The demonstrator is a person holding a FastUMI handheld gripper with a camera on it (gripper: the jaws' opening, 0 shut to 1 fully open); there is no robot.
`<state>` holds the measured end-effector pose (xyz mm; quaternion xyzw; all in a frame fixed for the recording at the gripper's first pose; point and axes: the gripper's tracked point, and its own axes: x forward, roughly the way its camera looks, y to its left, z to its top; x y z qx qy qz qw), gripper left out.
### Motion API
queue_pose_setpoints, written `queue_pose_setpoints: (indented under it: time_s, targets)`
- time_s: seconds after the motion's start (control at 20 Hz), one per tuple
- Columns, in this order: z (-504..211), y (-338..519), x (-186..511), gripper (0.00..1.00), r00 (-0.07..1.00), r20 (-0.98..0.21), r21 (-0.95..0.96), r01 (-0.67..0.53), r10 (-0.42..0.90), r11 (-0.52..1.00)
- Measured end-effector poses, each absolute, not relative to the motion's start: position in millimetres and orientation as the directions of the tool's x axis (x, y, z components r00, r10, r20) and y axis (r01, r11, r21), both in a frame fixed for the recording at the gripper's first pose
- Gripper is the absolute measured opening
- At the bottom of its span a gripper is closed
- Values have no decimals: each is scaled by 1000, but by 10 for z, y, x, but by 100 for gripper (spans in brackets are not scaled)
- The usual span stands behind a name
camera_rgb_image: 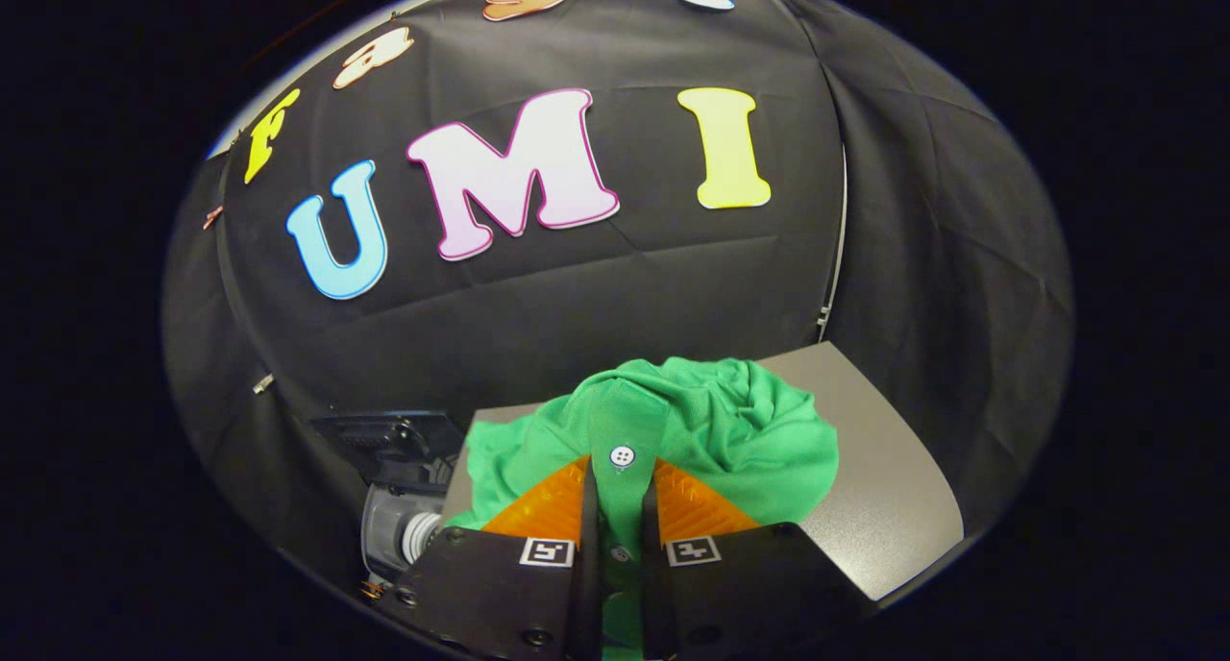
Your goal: Put the clothes into the washing machine and then close the washing machine lid.
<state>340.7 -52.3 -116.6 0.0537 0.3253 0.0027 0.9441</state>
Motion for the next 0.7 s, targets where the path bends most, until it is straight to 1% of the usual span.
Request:
queue_pose_setpoints:
  time_s: [0.1,0.6,0.7]
  targets:
    - [-967,-336,3359,20,805,-589,120,0,71,993]
    - [-396,942,3067,20,799,-515,219,-226,309,949]
    - [-397,1122,3051,20,801,-514,171,-254,306,952]
